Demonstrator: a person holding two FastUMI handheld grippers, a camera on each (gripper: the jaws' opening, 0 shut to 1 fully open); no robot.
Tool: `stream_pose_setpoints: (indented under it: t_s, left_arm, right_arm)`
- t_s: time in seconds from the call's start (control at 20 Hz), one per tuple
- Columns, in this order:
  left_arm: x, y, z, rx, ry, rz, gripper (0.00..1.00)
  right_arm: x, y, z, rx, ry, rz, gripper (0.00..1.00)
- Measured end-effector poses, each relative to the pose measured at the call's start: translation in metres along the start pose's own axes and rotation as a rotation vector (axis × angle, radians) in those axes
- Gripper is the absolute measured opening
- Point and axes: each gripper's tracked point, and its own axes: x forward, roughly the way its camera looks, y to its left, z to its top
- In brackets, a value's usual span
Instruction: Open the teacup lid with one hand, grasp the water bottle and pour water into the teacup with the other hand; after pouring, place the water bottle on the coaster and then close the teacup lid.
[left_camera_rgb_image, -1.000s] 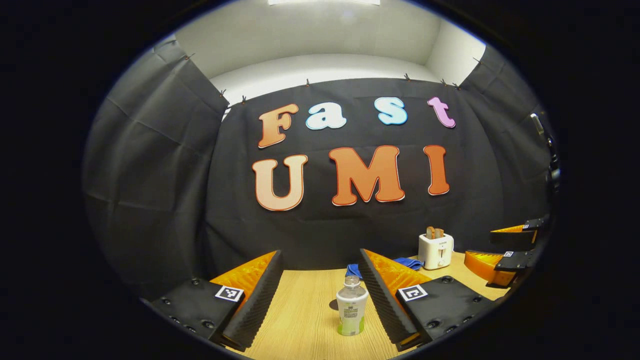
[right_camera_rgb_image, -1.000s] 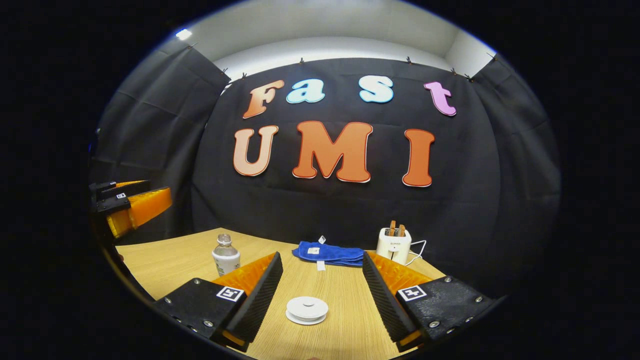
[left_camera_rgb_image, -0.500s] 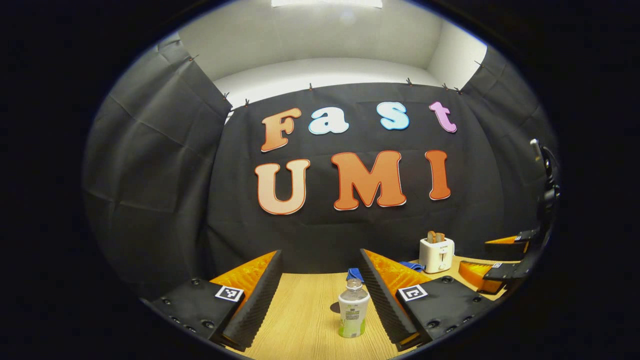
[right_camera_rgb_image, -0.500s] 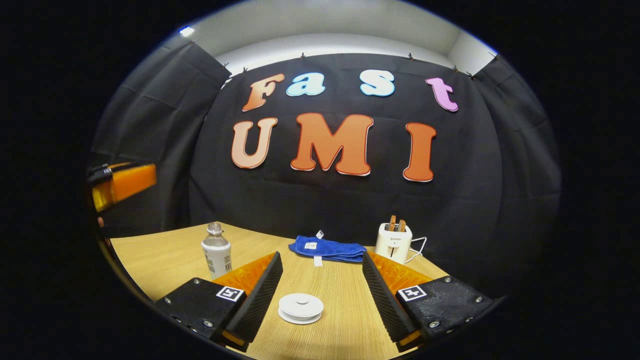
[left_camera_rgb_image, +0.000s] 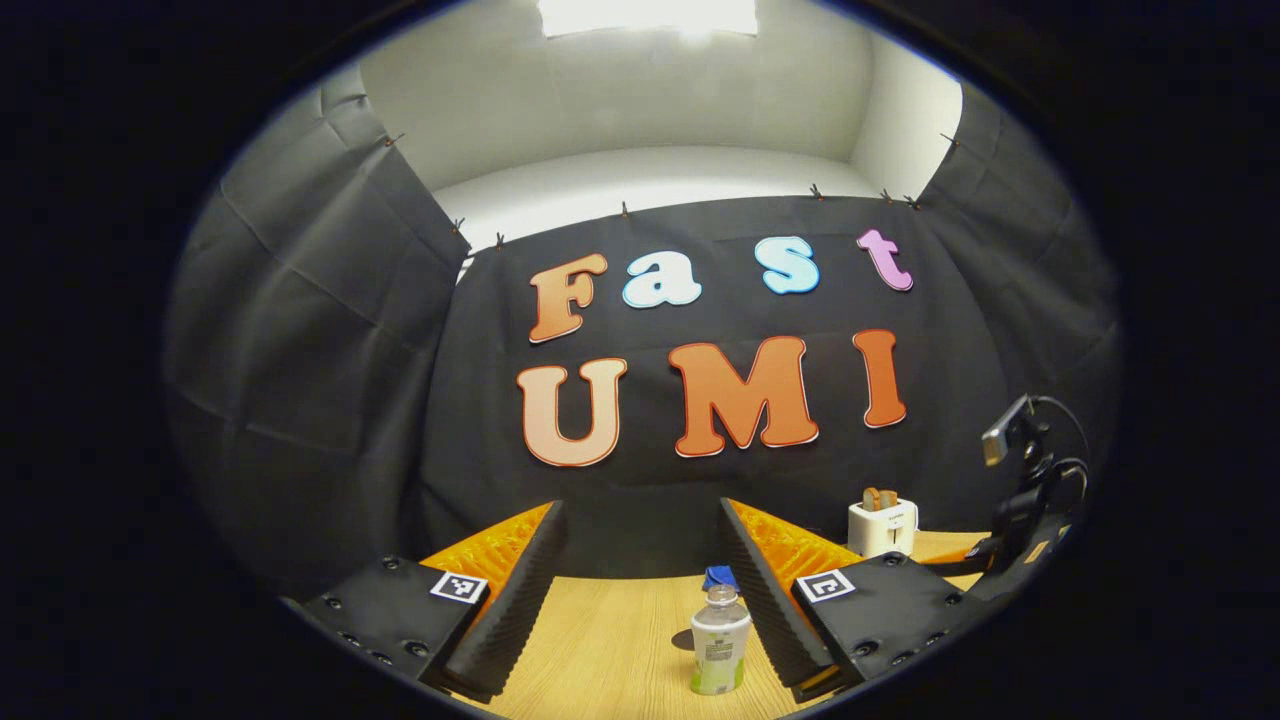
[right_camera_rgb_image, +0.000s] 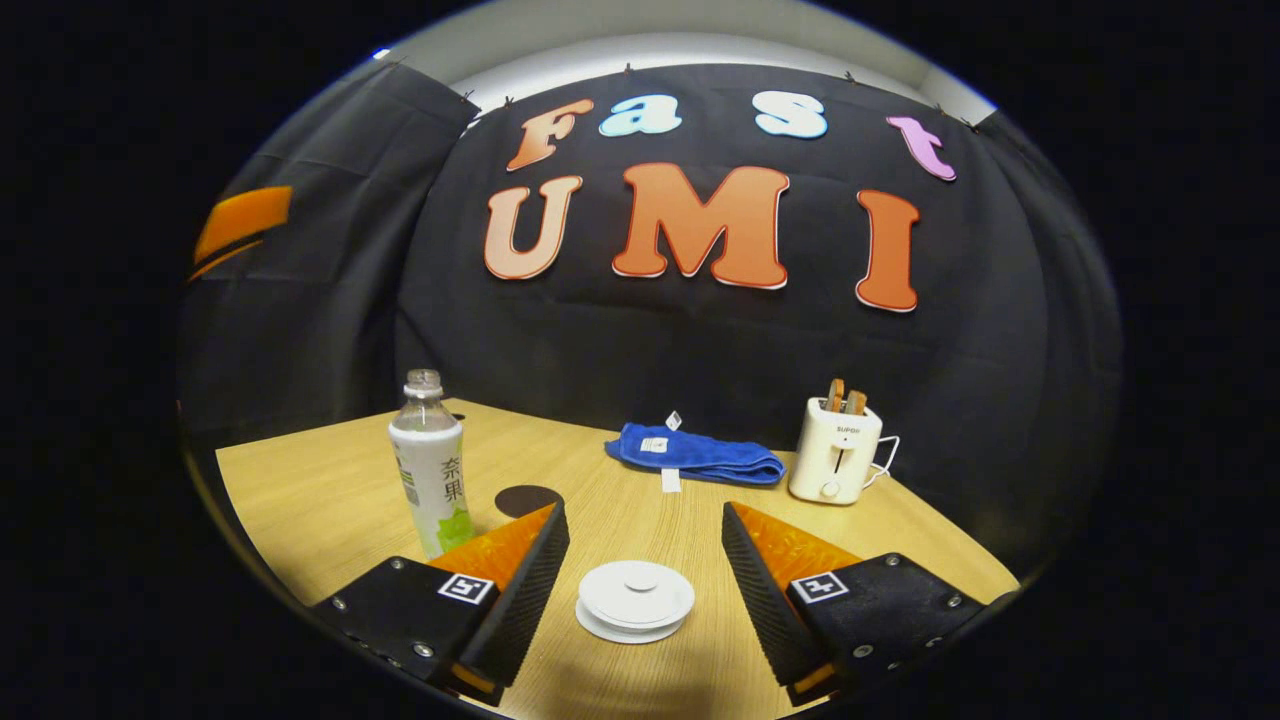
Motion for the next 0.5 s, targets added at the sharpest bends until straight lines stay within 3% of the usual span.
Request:
stream_pose_setpoints:
  t_s: [0.3,0.5]
  left_arm:
    - [0.011,0.002,-0.019,0.023,0.022,-0.007,0.96]
    - [0.019,0.001,-0.037,0.004,0.063,-0.006,0.96]
  right_arm:
    - [0.030,0.003,-0.028,0.000,0.088,0.015,0.81]
    - [0.040,0.004,-0.048,-0.020,0.137,0.019,0.64]
